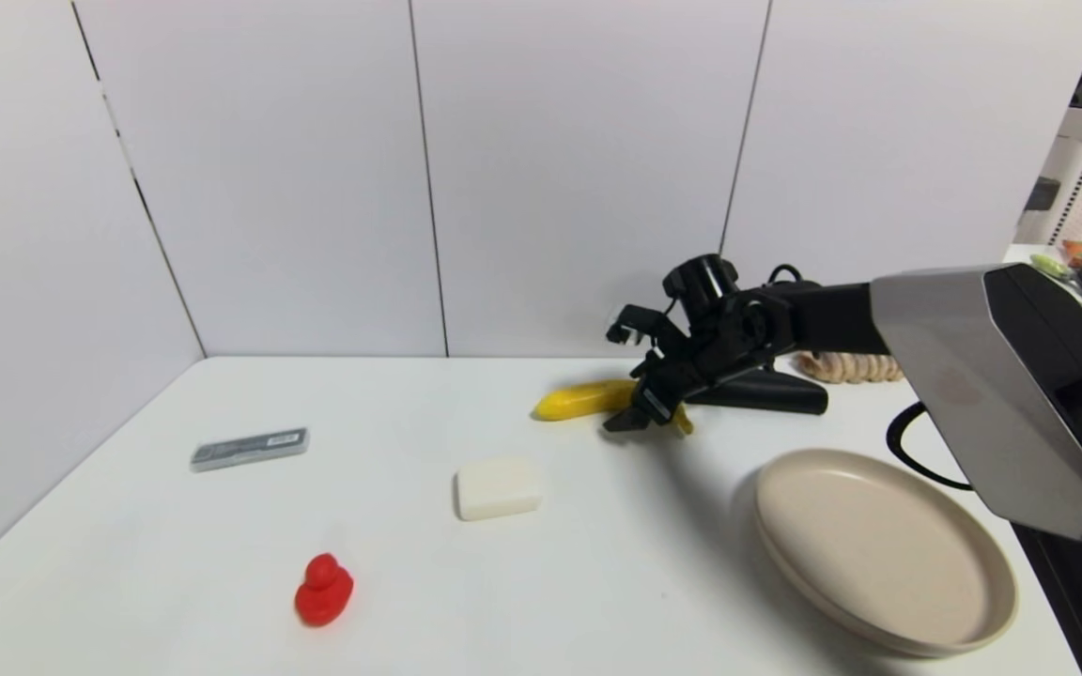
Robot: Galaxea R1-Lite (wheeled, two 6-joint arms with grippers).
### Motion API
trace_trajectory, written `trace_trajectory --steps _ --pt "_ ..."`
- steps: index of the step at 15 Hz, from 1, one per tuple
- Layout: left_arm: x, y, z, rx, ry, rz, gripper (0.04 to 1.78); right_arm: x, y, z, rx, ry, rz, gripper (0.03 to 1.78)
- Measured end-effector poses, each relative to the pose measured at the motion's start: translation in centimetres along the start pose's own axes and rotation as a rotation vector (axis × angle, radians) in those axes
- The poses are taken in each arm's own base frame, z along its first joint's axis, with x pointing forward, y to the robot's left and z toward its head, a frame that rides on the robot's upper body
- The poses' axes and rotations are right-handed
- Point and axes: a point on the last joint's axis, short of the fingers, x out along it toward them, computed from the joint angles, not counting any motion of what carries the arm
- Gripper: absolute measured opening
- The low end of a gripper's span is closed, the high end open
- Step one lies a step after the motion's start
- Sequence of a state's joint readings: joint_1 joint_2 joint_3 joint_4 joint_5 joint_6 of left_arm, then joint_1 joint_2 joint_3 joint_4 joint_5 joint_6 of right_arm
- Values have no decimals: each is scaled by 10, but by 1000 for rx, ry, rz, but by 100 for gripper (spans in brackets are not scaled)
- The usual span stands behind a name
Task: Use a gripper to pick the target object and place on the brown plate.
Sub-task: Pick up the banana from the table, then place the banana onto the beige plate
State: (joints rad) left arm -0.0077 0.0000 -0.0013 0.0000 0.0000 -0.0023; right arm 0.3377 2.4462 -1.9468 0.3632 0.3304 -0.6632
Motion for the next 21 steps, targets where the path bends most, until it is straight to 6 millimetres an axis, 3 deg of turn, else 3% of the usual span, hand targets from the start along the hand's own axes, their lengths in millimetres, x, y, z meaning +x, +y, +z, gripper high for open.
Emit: trace_trajectory --steps 3,7,10,11,16,21 --pt "0 0 0 0 0 0 169 3 -3 -5 8 8 0 169" --pt "0 0 0 0 0 0 169 3 -8 -11 26 21 -9 108" --pt "0 0 0 0 0 0 169 2 -6 -15 45 52 15 77" --pt "0 0 0 0 0 0 169 1 -5 -16 53 63 24 56" --pt "0 0 0 0 0 0 169 -17 -5 -7 54 49 18 54" --pt "0 0 0 0 0 0 169 -71 -6 20 77 -27 -45 54"
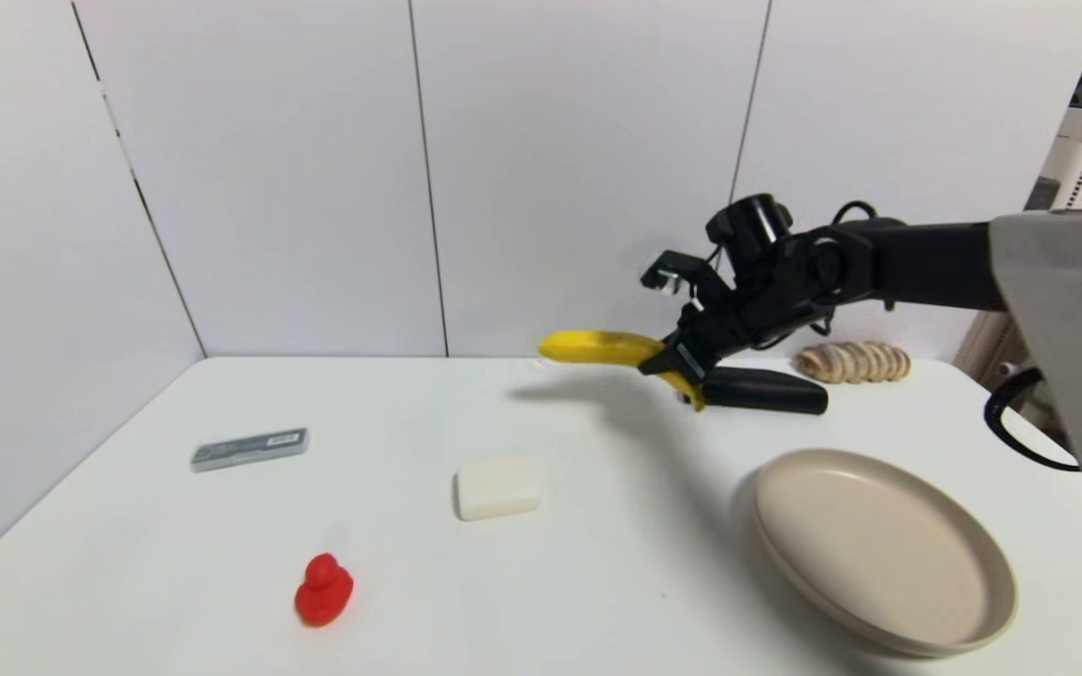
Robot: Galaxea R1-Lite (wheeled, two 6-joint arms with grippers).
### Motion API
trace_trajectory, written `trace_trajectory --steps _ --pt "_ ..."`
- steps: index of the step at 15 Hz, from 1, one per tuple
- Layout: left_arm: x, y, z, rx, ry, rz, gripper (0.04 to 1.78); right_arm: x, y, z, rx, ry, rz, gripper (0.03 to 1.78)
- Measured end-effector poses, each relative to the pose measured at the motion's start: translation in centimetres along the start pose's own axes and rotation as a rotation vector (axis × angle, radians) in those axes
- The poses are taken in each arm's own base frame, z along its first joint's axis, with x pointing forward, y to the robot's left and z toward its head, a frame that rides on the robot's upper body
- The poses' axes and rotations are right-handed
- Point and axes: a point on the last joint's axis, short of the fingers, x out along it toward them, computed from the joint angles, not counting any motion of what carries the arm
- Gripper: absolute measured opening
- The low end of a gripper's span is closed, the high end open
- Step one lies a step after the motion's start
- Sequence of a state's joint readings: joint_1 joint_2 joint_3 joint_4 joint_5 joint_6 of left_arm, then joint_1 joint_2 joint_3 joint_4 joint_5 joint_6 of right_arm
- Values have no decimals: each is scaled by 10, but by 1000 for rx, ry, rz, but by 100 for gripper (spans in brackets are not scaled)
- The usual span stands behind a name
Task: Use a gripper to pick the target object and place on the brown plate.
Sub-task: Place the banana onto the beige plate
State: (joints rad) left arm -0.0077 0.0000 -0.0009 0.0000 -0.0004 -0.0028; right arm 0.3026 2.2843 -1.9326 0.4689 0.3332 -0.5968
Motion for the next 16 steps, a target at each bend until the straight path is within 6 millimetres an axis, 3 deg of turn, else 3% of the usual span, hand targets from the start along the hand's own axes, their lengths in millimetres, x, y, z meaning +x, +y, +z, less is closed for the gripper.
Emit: trace_trajectory --steps 2,5,12,16 --pt "0 0 0 0 0 0 169 -28 0 2 52 -11 -23 54" --pt "0 0 0 0 0 0 169 -71 6 -18 116 23 -40 54" --pt "0 0 0 0 -1 0 169 -175 49 -114 342 155 -119 54" --pt "0 0 0 0 0 0 169 -201 70 -160 479 219 -167 54"
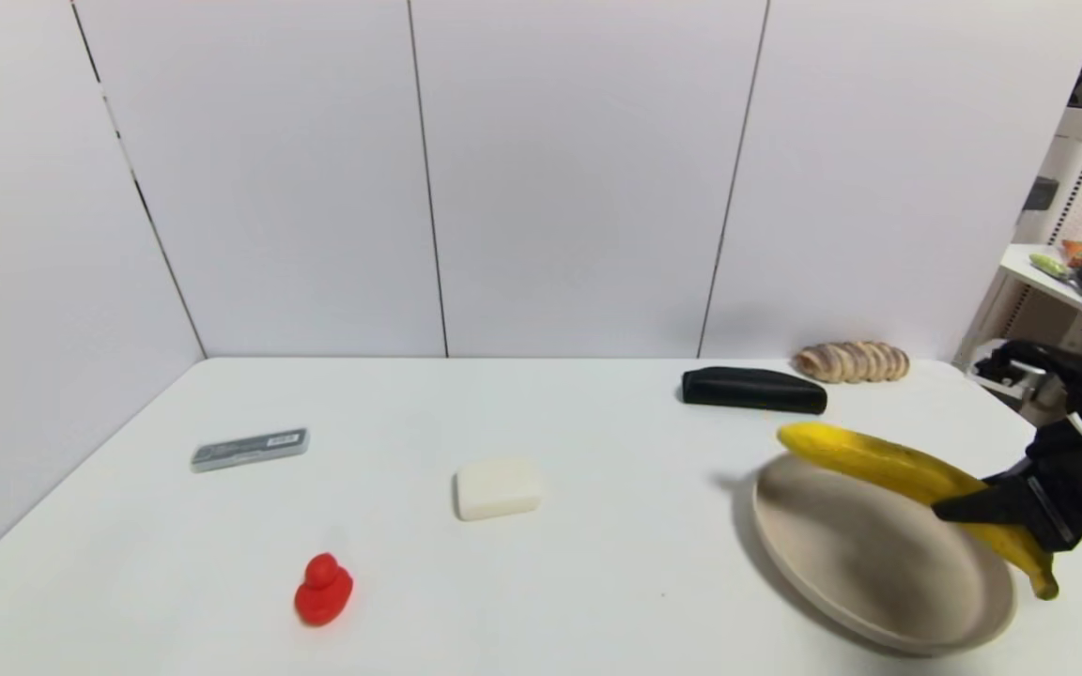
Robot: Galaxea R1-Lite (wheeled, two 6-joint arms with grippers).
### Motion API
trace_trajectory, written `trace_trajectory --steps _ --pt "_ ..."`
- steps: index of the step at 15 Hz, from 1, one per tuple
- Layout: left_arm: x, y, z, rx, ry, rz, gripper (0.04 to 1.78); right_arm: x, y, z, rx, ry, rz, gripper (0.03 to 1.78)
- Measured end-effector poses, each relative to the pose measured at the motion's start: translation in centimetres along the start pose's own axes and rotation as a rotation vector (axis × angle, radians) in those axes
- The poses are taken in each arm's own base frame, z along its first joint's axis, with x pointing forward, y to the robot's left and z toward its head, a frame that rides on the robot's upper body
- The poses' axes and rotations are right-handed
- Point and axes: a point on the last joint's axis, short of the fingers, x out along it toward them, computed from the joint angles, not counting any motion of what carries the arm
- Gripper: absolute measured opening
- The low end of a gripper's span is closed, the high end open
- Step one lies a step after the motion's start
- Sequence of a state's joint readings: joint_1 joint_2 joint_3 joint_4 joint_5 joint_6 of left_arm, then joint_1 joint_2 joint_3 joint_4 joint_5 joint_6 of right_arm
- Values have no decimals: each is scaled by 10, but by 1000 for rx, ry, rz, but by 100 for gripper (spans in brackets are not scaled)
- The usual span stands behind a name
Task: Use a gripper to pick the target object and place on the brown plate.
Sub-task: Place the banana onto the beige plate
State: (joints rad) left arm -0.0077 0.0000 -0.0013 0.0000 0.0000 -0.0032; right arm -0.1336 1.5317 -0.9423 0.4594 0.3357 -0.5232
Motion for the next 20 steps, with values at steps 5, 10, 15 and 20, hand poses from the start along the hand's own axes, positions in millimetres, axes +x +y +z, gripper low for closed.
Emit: trace_trajectory --steps 5,10,15,20 --pt "0 0 0 1 0 0 169 9 0 -24 37 9 -17 54" --pt "0 0 0 0 0 0 169 18 -3 -26 39 12 -16 96" --pt "0 0 0 1 0 0 169 17 -5 -22 26 -12 -32 131" --pt "0 0 0 0 0 0 169 -24 16 -26 23 -128 -101 150"
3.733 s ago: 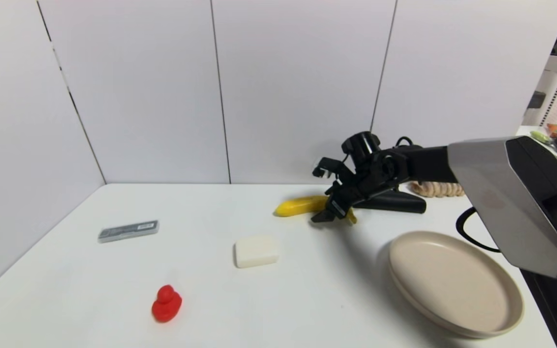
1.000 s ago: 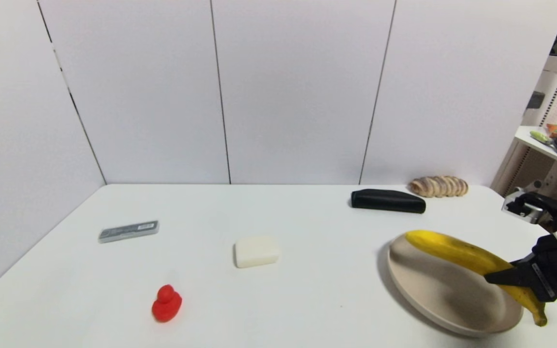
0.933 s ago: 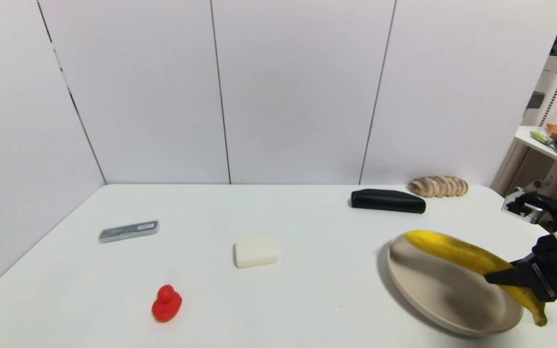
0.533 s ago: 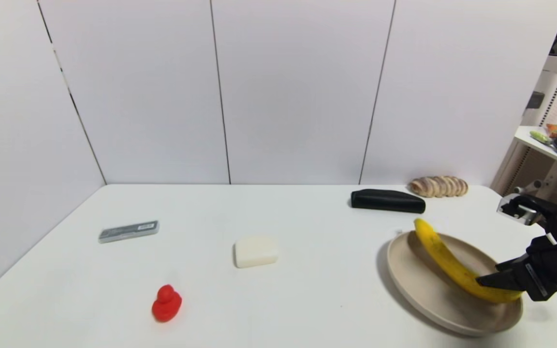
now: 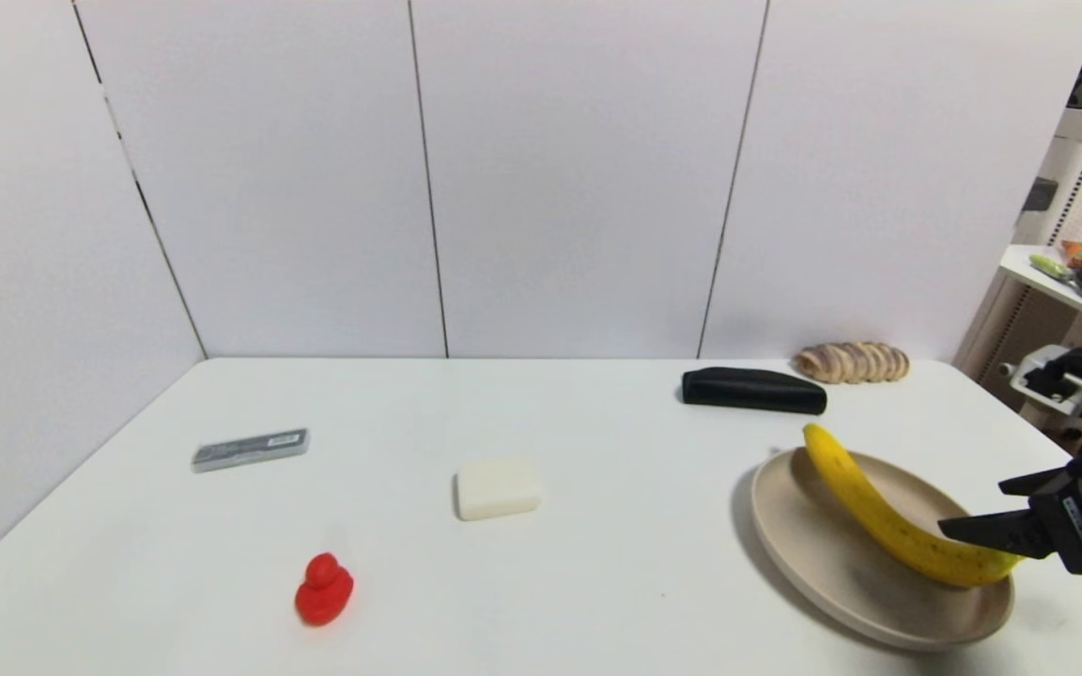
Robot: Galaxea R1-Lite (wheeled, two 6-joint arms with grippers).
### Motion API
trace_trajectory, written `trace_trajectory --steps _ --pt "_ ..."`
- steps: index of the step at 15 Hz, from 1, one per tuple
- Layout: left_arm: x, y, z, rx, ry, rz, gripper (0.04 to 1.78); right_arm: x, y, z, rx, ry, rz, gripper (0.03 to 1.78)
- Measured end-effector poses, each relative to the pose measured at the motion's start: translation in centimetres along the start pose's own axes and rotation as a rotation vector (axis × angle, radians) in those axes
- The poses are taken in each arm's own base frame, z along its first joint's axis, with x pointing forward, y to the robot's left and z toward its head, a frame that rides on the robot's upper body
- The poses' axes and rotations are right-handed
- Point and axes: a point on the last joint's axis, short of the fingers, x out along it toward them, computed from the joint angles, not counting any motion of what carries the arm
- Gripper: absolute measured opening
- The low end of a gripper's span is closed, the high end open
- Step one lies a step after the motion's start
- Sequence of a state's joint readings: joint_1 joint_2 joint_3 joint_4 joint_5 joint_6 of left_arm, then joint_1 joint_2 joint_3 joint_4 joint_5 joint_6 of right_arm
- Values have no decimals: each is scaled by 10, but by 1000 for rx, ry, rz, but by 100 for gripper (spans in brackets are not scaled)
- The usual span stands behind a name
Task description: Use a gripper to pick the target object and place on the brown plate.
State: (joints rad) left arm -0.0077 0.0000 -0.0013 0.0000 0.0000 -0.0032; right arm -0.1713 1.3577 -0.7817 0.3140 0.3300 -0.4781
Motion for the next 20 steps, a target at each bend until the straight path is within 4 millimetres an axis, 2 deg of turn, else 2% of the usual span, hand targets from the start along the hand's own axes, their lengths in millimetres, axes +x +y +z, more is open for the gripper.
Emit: trace_trajectory --steps 2,4,9,13,16,18,20 --pt "0 0 0 0 0 0 169 -27 17 -12 9 -70 -42 155" --pt "0 0 0 0 0 0 169 -50 37 -33 22 -132 -102 158" --pt "0 0 0 0 0 0 169 -74 78 -100 163 -301 -290 165" --pt "0 0 0 1 0 0 169 -72 94 -142 191 -499 -363 167" --pt "0 0 0 1 0 0 169 -59 103 -173 157 -677 -385 168" --pt "0 0 0 0 0 0 169 -54 108 -190 140 -733 -380 169" --pt "0 0 0 0 0 0 169 -50 111 -198 119 -746 -347 169"
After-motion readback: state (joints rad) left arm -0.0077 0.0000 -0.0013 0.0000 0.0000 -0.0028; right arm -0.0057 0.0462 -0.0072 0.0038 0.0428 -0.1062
